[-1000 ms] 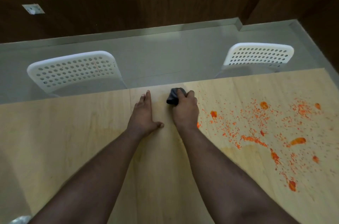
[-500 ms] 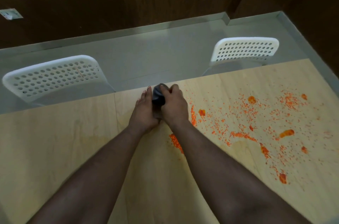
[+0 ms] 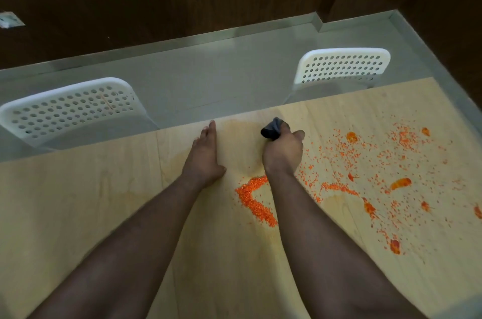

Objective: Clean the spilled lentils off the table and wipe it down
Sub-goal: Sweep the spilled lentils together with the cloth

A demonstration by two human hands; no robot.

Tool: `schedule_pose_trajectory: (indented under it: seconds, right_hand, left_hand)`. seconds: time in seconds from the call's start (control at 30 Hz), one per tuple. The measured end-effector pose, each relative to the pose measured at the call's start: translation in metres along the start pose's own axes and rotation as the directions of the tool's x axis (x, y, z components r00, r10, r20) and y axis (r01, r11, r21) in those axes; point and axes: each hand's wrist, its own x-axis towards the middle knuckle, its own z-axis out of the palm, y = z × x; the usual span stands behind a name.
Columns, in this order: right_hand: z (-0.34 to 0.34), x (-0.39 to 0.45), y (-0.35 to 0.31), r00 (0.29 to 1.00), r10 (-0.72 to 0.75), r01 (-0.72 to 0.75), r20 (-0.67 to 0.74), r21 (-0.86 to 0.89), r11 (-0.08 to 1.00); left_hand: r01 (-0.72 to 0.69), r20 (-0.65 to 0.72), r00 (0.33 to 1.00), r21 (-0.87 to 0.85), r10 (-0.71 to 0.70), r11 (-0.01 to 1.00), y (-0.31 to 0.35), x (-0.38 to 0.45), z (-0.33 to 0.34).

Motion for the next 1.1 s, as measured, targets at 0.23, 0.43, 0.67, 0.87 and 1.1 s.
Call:
schedule_pose_trajectory:
  seconds: [0.23, 0.43, 0.67, 0.87, 1.1]
  right_hand:
    - [0.003, -0.009, -0.014, 0.969, -0.244, 0.242, 0.038, 0.063, 0.968]
    - [0.005, 0.02, -0.017, 0.955, -0.263, 0.275, 0.14, -0.077, 0.958]
    - [-0.026, 0.025, 0.049, 0.998, 0.022, -0.021, -0.063, 0.012, 1.0]
    - [-0.042, 0.015, 0.062, 0.991, 0.021, -0.014, -0.134, 0.054, 0.998]
    - [-0.031, 0.035, 0.019, 0.981, -0.177, 0.179, 0.08, -0.022, 0.984]
  left_hand:
    - [-0.152, 0.038, 0.988, -0.005, 0.152, 0.988, 0.029, 0.01, 0.005]
    - [-0.122, 0.032, 0.992, 0.036, 0.121, 0.992, 0.04, 0.024, 0.022]
    - [-0.091, 0.012, 0.996, 0.076, 0.09, 0.993, 0.046, 0.027, 0.033]
    - [-0.127, 0.043, 0.991, 0.026, 0.125, 0.992, 0.05, 0.021, 0.037]
    - [-0.191, 0.022, 0.981, -0.002, 0.191, 0.982, 0.071, 0.025, 0.047]
